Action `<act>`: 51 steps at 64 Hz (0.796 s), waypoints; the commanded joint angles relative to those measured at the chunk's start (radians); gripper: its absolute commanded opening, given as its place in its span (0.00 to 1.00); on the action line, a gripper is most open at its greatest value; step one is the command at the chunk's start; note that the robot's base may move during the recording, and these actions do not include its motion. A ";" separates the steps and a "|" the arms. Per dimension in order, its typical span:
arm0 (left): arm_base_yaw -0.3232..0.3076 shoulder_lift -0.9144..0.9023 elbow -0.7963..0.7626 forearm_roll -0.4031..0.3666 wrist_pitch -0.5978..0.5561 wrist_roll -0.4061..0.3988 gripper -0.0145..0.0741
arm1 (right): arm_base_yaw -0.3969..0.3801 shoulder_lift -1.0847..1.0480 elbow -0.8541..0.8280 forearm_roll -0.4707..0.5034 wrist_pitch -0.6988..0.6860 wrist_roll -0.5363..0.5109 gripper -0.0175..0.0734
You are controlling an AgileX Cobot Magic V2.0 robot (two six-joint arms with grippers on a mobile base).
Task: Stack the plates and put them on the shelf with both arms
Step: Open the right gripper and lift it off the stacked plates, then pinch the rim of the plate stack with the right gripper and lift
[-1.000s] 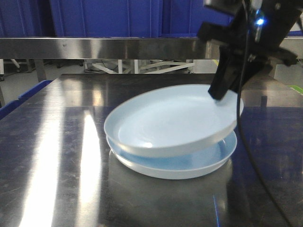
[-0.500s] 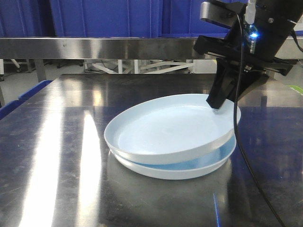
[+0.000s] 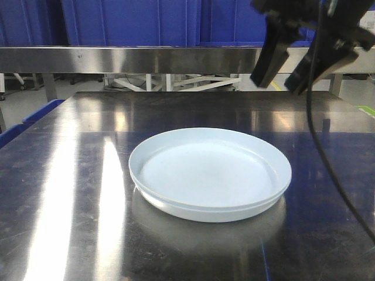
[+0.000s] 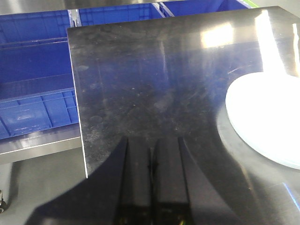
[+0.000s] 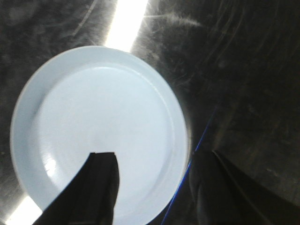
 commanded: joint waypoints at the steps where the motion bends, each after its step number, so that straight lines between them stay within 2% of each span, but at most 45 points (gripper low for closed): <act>1: -0.003 0.000 -0.031 0.012 -0.070 -0.011 0.26 | 0.001 -0.085 -0.008 0.023 -0.014 -0.010 0.71; 12: -0.003 0.000 -0.031 0.012 -0.070 -0.011 0.26 | 0.001 -0.106 0.103 0.023 -0.063 -0.010 0.71; 23: -0.003 0.000 -0.031 0.012 -0.070 -0.011 0.26 | 0.001 -0.089 0.211 0.023 -0.185 -0.010 0.71; 51: -0.003 0.000 -0.031 0.012 -0.070 -0.011 0.26 | 0.001 0.072 0.223 0.035 -0.252 -0.010 0.71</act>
